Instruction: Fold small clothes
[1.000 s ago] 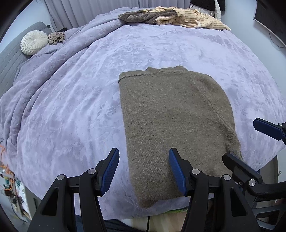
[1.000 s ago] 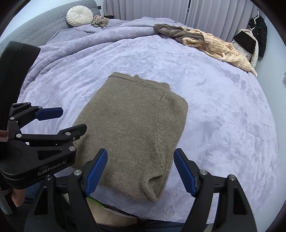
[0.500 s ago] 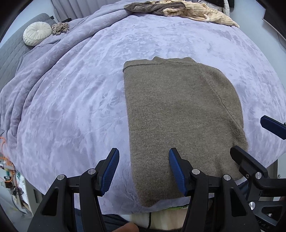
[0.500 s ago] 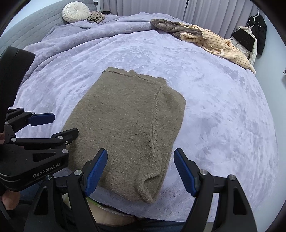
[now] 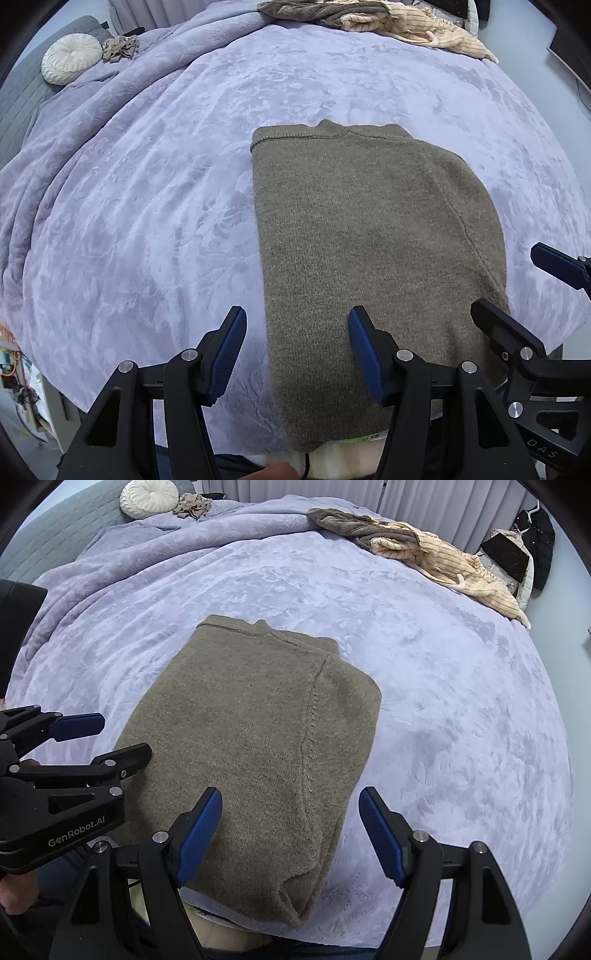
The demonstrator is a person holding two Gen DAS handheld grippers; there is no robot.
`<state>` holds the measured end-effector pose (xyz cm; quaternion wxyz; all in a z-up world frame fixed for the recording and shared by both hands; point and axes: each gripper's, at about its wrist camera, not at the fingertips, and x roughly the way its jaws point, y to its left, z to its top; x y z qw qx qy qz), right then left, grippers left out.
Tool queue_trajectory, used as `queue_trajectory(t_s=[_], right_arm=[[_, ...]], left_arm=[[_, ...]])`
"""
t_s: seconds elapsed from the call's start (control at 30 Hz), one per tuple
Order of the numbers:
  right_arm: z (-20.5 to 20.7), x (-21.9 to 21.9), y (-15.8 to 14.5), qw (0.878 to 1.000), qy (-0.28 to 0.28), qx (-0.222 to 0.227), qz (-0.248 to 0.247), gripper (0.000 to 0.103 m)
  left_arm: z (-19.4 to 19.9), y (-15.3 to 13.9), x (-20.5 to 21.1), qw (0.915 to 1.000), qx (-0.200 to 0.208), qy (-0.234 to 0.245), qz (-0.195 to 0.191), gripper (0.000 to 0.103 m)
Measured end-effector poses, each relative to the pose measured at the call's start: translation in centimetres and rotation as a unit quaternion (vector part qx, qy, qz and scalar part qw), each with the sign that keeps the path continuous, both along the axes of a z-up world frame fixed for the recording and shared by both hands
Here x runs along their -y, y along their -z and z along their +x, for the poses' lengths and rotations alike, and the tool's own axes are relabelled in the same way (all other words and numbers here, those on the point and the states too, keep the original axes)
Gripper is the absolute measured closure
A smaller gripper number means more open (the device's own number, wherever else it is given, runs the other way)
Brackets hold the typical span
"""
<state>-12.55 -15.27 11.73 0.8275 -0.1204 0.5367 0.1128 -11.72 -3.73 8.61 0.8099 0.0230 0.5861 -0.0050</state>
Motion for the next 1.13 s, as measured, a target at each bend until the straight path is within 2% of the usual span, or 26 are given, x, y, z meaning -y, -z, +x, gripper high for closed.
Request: queue_trajectory(t_s=[1.13], right_arm=[[0.9,-1.4,0.2,1.000,-0.014,-0.010,-0.015,0.024]], left_arm=[[0.8,0.1,-0.6,0.9999,-0.003,-0.002,-0.015,0.044]])
